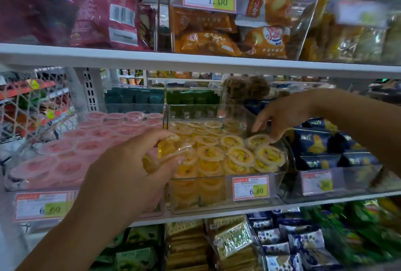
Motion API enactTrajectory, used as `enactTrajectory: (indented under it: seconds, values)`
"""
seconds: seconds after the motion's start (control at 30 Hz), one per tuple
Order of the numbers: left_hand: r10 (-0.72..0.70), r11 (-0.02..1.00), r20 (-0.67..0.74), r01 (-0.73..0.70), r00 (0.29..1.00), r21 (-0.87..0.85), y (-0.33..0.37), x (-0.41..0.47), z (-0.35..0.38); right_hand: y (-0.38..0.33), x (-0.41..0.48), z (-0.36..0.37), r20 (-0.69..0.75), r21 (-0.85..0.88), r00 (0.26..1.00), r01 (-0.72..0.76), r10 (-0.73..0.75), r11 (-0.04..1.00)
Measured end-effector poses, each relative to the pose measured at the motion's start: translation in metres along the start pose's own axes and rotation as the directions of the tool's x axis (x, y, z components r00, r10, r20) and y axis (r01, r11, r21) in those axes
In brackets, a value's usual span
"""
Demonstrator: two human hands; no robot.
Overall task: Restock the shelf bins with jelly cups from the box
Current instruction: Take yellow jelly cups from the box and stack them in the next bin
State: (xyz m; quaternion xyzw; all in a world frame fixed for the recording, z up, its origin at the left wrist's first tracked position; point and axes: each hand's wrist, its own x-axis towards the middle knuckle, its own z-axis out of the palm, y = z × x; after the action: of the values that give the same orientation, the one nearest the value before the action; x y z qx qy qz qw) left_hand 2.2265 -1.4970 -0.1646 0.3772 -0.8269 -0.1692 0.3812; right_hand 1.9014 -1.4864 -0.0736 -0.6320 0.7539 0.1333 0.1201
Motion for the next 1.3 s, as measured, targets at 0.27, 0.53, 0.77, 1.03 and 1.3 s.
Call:
enactTrajectory:
  seconds: [0.27, 0.53, 0.77, 1.03, 1.3]
  values:
    - [0.017, 1.000, -0.016, -0.017, 1.000, 0.015, 0.006, -0.002, 0.005, 0.003, 0.003, 0.026, -0.108, -0.137, 0.994, 0.006, -0.021, 0.991]
    - [0.044, 0.999, -0.006, -0.044, 0.999, 0.021, 0.006, -0.005, 0.008, 0.007, -0.004, 0.051, -0.114, -0.352, 0.993, -0.053, 0.013, 0.934]
    - [0.041, 0.997, -0.013, -0.041, 0.999, 0.062, 0.011, -0.005, 0.012, 0.010, -0.009, 0.074, -0.172, -0.305, 0.985, -0.037, -0.017, 0.951]
    - [0.065, 0.996, -0.025, -0.063, 0.998, 0.067, 0.024, -0.011, 0.011, 0.012, -0.009, 0.079, -0.182, -0.230, 0.982, 0.004, -0.046, 0.973]
    - [0.050, 0.991, 0.027, -0.053, 0.998, 0.127, 0.029, -0.009, 0.010, -0.001, -0.024, 0.061, -0.282, -0.068, 0.957, 0.052, -0.069, 0.996]
